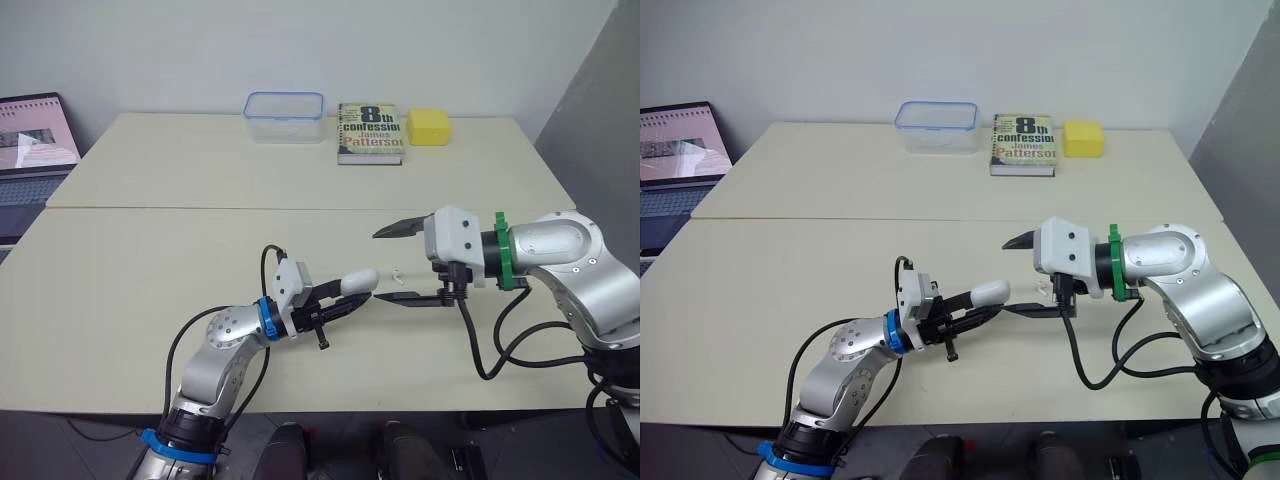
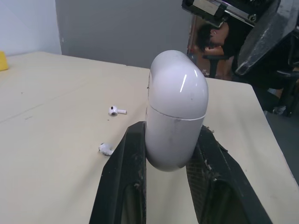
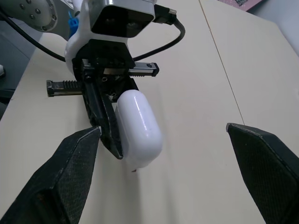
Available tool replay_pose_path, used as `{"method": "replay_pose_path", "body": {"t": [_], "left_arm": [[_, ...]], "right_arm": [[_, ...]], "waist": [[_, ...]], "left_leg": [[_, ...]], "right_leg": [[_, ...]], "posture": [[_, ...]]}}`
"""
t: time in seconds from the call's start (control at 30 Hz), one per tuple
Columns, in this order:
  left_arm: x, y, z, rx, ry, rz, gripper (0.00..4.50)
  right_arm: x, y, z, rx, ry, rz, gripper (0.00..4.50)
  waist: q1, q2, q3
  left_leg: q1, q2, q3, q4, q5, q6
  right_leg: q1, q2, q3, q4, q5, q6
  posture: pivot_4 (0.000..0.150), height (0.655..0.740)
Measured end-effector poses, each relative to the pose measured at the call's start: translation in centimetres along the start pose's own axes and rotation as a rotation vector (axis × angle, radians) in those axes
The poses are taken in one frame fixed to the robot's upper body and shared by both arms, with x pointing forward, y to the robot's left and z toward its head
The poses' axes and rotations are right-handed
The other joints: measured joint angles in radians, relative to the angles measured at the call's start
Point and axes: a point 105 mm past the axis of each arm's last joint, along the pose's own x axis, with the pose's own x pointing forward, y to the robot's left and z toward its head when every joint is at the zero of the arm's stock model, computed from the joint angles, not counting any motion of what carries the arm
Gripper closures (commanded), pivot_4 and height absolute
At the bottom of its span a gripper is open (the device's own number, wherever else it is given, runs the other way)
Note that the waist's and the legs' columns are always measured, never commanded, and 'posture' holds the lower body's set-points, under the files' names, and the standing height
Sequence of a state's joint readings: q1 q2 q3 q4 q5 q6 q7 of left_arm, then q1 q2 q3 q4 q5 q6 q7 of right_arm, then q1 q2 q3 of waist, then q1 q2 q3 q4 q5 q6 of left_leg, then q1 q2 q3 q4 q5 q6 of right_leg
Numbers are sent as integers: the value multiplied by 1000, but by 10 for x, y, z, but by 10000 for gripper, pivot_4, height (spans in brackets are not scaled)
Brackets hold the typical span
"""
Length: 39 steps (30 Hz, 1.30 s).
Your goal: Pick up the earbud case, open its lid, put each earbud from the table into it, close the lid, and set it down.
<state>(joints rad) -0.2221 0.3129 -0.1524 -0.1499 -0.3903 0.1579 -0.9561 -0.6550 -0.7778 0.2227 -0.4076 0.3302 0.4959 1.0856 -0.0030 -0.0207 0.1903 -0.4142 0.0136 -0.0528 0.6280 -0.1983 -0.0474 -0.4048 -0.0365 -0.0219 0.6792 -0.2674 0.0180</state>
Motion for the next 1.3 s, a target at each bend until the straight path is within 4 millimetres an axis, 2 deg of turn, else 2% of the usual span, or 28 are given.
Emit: {"method": "replay_pose_path", "body": {"t": [0.5, 0.83, 1.13, 1.3], "left_arm": [[2, -3, -2, -11, 10, -17, 37224], [1, -5, -4, -39, 21, -40, 37225], [2, -6, -3, -86, 23, -54, 37225], [1, -10, 3, -66, 21, -88, 37225]], "right_arm": [[9, -6, -4, 8, 17, -4, 0], [4, -16, 4, 6, 8, -26, 0], [-1, 5, -9, 83, 38, 56, 0], [8, 4, -13, 89, 40, 22, 0]], "waist": [[0, 0, 0], [0, 0, 0], [-2, 0, 0], [-2, 0, 0]], "left_leg": [[0, 0, 0, 0, 0, 0], [0, 0, 0, 0, 0, 0], [1, 0, 1, 0, 0, 0], [1, 0, 1, 0, 0, 0]], "right_leg": [[0, 0, 3, 0, 0, 0], [0, 0, 3, 0, 0, 0], [0, 0, 3, 0, 0, 0], [0, 0, 3, 0, 0, 0]], "posture": [[1500, 7400], [1500, 7400], [1500, 7400], [1500, 7400]]}}
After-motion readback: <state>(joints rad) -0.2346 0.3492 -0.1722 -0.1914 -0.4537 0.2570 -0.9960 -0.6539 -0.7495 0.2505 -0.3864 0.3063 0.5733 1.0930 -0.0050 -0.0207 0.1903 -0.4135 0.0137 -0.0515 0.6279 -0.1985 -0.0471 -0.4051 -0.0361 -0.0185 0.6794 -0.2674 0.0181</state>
